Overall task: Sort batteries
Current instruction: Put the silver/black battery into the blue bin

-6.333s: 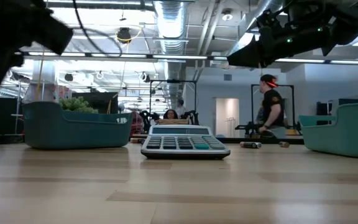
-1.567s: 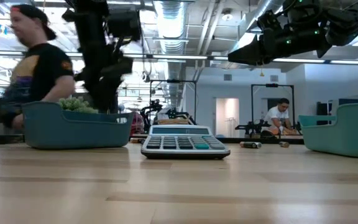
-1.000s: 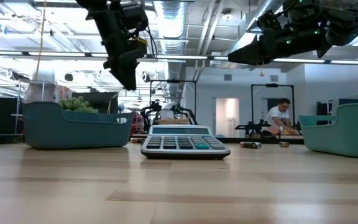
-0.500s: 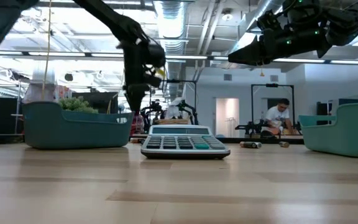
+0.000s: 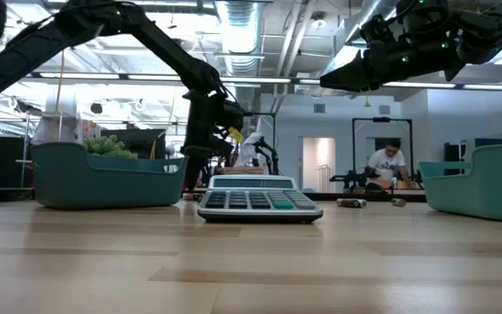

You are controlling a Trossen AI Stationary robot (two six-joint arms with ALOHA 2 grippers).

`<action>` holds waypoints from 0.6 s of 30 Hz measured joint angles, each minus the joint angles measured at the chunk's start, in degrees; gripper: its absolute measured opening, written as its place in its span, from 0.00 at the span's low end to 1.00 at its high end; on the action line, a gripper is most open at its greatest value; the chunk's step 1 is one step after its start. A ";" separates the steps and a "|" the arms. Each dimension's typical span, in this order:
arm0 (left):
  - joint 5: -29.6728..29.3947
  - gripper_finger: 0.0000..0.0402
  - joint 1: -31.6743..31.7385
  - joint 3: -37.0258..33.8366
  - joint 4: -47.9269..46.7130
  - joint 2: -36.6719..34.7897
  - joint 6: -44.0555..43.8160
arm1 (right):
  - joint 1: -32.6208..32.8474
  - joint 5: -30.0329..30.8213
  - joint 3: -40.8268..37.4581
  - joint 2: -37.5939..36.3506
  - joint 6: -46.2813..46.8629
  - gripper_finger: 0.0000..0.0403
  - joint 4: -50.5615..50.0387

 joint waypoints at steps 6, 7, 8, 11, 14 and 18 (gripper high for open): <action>1.07 0.41 1.19 -0.23 0.36 0.23 1.42 | 0.00 0.00 0.00 0.00 0.00 0.59 -0.15; 1.32 0.41 1.41 -0.26 0.66 0.23 1.46 | 0.00 0.00 0.00 0.00 0.00 0.59 -0.15; 1.89 0.41 1.64 -0.27 1.21 0.23 1.64 | 0.00 0.00 0.00 0.00 0.00 0.59 -0.16; 3.37 0.41 2.24 -0.29 3.12 0.23 2.32 | 0.00 0.00 0.00 0.00 0.00 0.59 -0.15; 4.48 0.41 2.63 -0.29 3.79 0.23 2.82 | 0.00 0.00 0.00 0.00 0.00 0.59 -0.15; 5.85 0.41 2.63 -0.29 3.55 0.23 3.46 | 0.00 0.00 0.00 0.00 0.00 0.59 -0.15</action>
